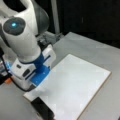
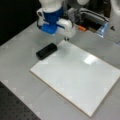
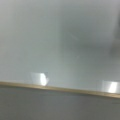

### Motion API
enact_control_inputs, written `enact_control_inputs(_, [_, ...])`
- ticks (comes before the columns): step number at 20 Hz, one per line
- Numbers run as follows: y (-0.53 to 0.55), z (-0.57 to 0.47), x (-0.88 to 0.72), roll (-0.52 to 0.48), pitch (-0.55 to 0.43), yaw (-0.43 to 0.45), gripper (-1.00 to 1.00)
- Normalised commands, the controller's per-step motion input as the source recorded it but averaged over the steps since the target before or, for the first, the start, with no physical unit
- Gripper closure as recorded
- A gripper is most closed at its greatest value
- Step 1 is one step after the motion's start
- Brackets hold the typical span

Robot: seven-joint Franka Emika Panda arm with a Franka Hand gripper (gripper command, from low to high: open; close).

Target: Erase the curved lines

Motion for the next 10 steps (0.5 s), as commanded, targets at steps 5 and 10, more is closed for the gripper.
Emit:
enact_control_inputs(5, [0.75,0.05,-0.28,-0.216,-0.068,-0.034,-1.0])
enact_control_inputs(10, [0.4,0.01,-0.02,-0.213,-0.031,-0.068,-1.0])
